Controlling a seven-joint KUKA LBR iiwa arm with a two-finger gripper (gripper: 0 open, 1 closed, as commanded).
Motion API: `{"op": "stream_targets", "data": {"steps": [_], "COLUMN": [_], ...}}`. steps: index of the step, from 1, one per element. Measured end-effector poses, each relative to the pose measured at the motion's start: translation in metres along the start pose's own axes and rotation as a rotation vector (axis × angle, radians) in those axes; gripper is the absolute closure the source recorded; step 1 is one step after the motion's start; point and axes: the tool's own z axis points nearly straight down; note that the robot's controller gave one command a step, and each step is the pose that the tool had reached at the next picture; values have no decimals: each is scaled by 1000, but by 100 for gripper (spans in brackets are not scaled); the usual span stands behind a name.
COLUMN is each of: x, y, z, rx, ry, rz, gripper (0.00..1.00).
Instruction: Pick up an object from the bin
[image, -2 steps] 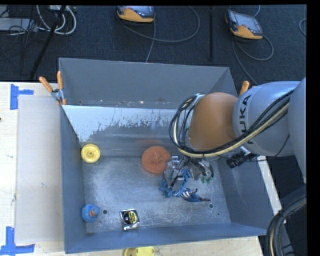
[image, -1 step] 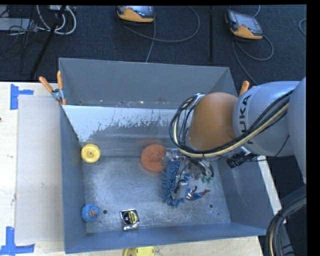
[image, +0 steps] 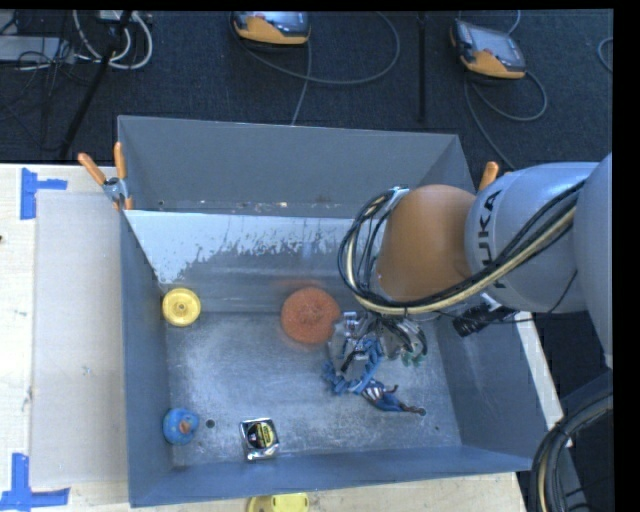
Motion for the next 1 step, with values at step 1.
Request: {"op": "stream_targets", "data": {"steps": [1], "x": [0], "y": [-1], "z": [0], "rx": [1], "ry": [0], "rz": [2], "gripper": [0]}}
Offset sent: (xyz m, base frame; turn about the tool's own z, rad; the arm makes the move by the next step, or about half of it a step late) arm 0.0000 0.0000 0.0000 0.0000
